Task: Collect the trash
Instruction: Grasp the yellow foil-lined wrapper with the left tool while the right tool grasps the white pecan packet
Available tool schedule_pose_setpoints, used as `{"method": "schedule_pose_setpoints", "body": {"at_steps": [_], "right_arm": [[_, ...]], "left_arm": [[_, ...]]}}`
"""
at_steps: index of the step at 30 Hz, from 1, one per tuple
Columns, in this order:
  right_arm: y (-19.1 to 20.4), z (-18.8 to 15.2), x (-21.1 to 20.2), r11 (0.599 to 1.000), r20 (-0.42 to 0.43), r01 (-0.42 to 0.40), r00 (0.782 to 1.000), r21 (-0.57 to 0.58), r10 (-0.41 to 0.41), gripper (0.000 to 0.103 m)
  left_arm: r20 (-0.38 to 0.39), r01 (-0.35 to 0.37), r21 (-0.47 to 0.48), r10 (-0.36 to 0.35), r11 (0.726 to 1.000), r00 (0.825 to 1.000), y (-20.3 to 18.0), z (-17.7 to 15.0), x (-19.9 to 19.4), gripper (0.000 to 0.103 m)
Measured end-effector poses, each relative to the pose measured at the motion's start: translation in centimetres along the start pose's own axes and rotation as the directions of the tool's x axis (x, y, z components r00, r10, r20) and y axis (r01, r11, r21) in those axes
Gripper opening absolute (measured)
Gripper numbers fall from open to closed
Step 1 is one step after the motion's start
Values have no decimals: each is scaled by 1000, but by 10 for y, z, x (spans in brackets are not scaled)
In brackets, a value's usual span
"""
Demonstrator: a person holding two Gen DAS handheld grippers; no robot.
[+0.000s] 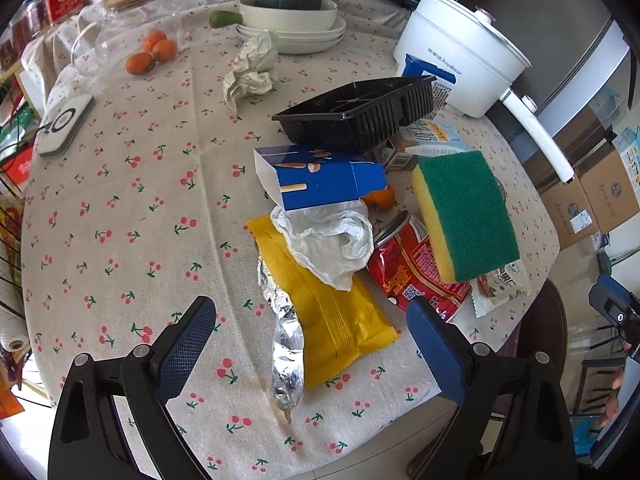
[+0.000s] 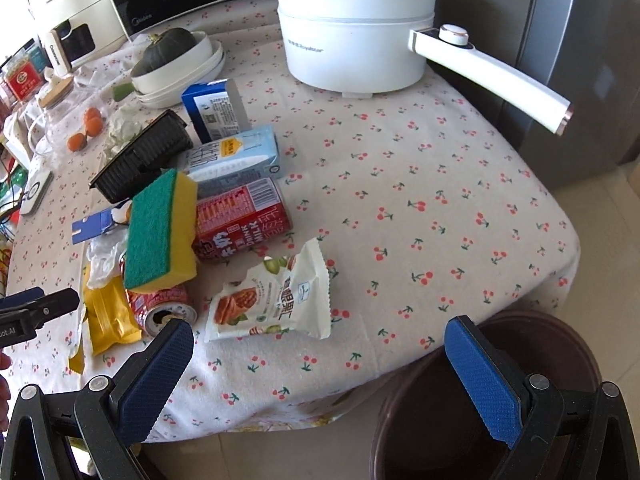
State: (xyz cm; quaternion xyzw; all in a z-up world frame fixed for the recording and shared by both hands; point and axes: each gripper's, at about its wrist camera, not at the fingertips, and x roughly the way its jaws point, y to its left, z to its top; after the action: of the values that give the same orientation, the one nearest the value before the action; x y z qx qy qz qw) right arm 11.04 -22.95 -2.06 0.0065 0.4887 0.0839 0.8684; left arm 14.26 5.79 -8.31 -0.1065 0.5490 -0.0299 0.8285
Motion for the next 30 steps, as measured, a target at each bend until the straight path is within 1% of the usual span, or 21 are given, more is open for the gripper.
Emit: {"method": "schedule_pose_setpoints", "body": {"at_steps": [3,5,7,12,13,18,21,26,30], "right_arm": [[-2,2,6,1000,-8,19,1000,4,-19,103],[-3,2,10,1000,-14,28,1000,4,-28,103],[-4,2,13,1000,-22,28,999,4,-27,103],[-5,-1,14,999,-30,31,999,-11,-31,103],[-6,-2,15,999,-30,34,999,-14,-34,103],[-10,-5,19,999,-46,47,998,-10,-47,103],[-12,-7,20,999,-51,53,997,-4,-53,103],[-8,-7,18,999,-45,47,998,-9,-47,103],[-4,-8,19,999,-47,47,998,-22,-48,103]], "left_arm": [[-51,-5,-7,5,1000,999,-5,0,20,92],[-66,-32,-10,31,999,997,-7,0,31,87],[-61,-62,-15,61,998,996,-7,-1,38,86],[-45,-95,-42,94,995,995,-4,-2,52,86],[-32,-108,-35,107,993,994,-5,-1,53,86],[-45,-140,19,140,990,989,-8,-2,60,84],[-61,-133,28,134,991,989,-2,-3,56,82],[-80,-105,26,107,994,991,28,-8,41,74],[-81,-81,7,81,997,993,53,-12,34,73]]}}
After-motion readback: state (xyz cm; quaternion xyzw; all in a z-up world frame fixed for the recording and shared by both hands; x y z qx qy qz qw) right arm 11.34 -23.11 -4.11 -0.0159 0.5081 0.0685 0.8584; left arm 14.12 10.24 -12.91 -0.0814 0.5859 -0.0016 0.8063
